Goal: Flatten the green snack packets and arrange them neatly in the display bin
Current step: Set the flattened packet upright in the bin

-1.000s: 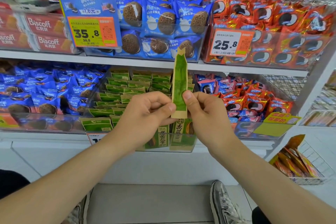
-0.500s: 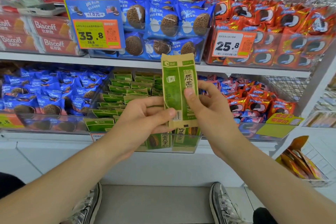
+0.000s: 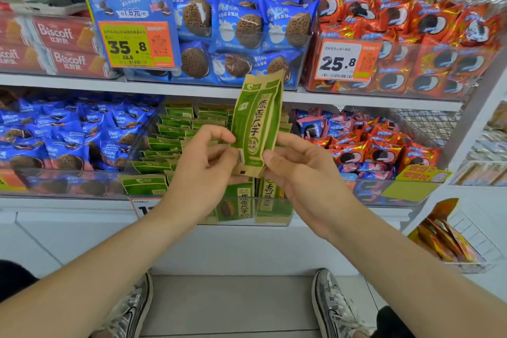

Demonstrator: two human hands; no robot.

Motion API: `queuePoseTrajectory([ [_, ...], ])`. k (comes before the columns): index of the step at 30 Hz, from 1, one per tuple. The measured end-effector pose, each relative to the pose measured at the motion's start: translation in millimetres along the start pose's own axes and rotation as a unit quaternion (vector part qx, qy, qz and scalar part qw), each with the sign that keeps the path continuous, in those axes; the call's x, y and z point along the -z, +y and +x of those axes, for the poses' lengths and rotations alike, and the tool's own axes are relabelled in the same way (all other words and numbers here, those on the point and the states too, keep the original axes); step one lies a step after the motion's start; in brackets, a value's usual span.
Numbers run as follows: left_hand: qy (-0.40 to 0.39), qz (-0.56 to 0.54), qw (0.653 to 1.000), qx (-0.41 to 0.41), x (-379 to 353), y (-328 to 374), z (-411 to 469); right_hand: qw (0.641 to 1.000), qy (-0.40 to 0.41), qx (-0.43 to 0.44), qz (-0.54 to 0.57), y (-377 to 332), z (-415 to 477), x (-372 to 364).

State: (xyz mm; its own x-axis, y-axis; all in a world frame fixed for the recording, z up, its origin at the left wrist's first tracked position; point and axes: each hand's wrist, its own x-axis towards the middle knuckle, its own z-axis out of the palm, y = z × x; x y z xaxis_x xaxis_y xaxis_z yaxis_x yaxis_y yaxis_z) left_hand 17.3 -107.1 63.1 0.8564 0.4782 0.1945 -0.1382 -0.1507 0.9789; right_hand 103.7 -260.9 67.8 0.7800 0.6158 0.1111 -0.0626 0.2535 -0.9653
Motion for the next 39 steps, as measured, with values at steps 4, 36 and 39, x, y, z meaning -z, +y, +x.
queuePoseTrajectory([
  [4,-0.040,0.102,0.994,-0.027,-1.7,-1.6,-6.6,0.993,0.045,0.039,-0.103,1.4,-4.6,-3.7],
  [36,-0.112,0.135,0.979,-0.099,-13.9,0.1,-10.6,0.930,0.087,0.082,-0.347,-1.0,13.1,10.1],
  [39,-0.103,0.136,0.980,-0.105,-16.0,-2.2,-11.2,0.936,0.063,0.075,-0.339,3.3,17.9,14.8],
])
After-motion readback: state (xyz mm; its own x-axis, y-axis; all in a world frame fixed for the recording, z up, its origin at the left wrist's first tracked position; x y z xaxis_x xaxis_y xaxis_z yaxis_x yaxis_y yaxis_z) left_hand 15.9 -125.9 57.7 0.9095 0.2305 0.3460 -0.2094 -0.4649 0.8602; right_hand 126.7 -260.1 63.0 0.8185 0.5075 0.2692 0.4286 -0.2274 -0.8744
